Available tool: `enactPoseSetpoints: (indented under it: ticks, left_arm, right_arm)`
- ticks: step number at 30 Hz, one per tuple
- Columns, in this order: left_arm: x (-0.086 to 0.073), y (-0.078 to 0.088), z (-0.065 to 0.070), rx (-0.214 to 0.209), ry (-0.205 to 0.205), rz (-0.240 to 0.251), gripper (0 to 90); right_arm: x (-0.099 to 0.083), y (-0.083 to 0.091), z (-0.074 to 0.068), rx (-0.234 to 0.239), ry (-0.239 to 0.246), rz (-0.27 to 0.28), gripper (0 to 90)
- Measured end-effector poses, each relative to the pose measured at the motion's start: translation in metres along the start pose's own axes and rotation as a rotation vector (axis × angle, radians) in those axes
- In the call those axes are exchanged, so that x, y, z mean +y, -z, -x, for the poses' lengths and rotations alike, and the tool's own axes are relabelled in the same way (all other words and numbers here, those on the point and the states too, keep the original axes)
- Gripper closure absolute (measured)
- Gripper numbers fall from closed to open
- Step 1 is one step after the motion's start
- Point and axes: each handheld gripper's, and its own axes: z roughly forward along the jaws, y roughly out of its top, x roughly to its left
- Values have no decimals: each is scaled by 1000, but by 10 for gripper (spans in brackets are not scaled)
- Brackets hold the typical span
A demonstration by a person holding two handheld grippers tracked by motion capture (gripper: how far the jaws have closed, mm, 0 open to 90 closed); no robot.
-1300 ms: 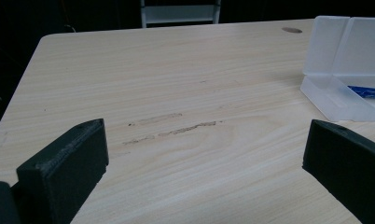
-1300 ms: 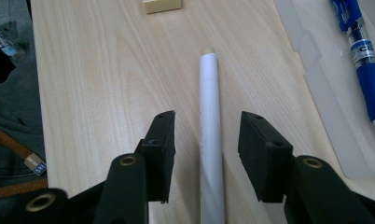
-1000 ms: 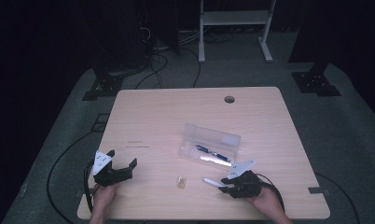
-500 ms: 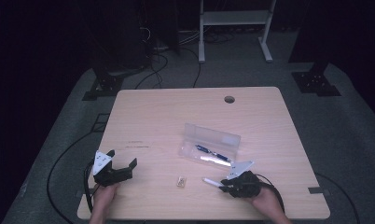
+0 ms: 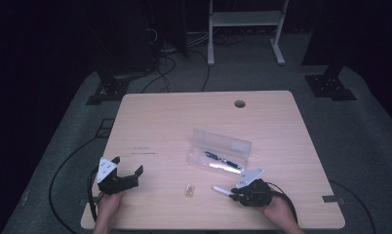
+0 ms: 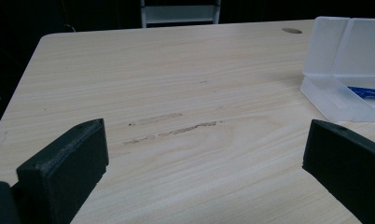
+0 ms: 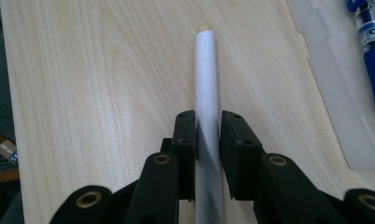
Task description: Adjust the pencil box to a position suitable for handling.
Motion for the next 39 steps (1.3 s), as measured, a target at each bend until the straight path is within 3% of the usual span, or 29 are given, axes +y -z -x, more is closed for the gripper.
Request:
enactPoseSetpoints:
  ticks: [18, 39]
  left_arm:
    - [0, 0, 0, 0, -1, 0, 0]
    - [0, 0, 0, 1, -2, 0, 0]
  right_arm:
    - [2, 3, 1, 17, 1, -1, 783]
    - [27, 34, 18, 3, -4, 64, 783]
